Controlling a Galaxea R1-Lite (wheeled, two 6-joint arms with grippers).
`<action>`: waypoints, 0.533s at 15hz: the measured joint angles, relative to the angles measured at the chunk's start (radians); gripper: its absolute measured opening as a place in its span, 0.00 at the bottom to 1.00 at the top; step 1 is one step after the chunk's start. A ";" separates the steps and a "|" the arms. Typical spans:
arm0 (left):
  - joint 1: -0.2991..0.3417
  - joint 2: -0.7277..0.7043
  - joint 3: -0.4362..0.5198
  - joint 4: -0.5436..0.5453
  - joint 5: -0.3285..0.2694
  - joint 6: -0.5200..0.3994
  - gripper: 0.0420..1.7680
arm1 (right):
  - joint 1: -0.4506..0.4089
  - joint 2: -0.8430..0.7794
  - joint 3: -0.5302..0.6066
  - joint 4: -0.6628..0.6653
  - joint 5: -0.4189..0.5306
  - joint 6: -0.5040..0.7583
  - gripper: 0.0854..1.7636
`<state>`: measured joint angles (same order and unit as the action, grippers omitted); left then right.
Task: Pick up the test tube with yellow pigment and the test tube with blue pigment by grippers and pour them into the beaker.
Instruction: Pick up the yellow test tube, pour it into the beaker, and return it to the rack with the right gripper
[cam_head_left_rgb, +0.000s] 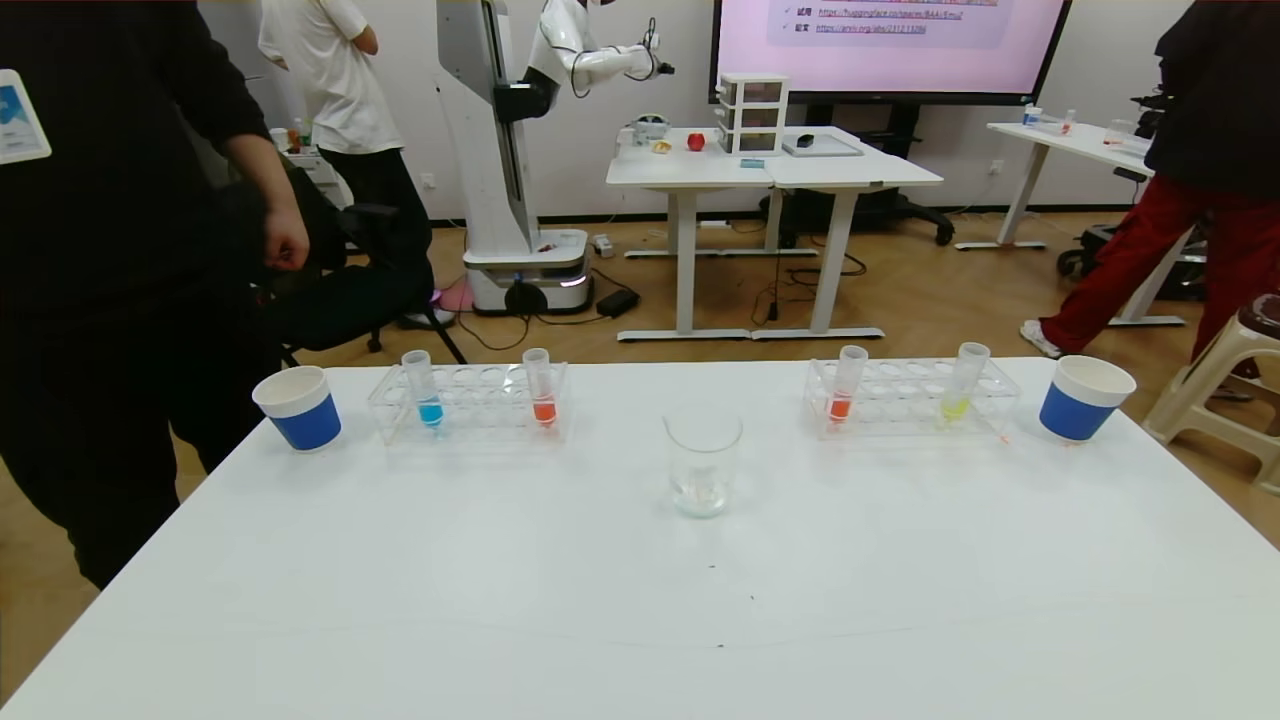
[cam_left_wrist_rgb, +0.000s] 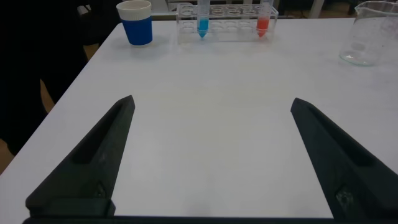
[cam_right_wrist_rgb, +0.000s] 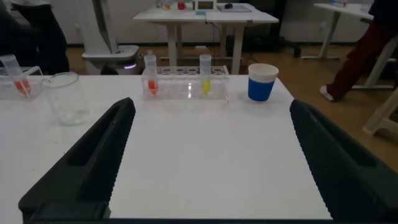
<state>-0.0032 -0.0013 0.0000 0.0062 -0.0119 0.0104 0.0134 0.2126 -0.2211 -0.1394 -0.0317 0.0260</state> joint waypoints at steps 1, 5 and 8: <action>0.000 0.000 0.000 0.000 0.000 0.000 0.99 | 0.000 0.049 -0.020 -0.045 0.000 0.001 0.98; 0.000 0.000 0.000 0.000 0.000 0.000 0.99 | -0.005 0.454 -0.095 -0.402 0.000 0.004 0.98; 0.000 0.000 0.000 0.000 0.000 0.000 0.99 | -0.001 0.756 -0.132 -0.613 0.016 0.005 0.98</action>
<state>-0.0032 -0.0013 0.0000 0.0057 -0.0123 0.0109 0.0119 0.9689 -0.3534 -0.7523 -0.0153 0.0313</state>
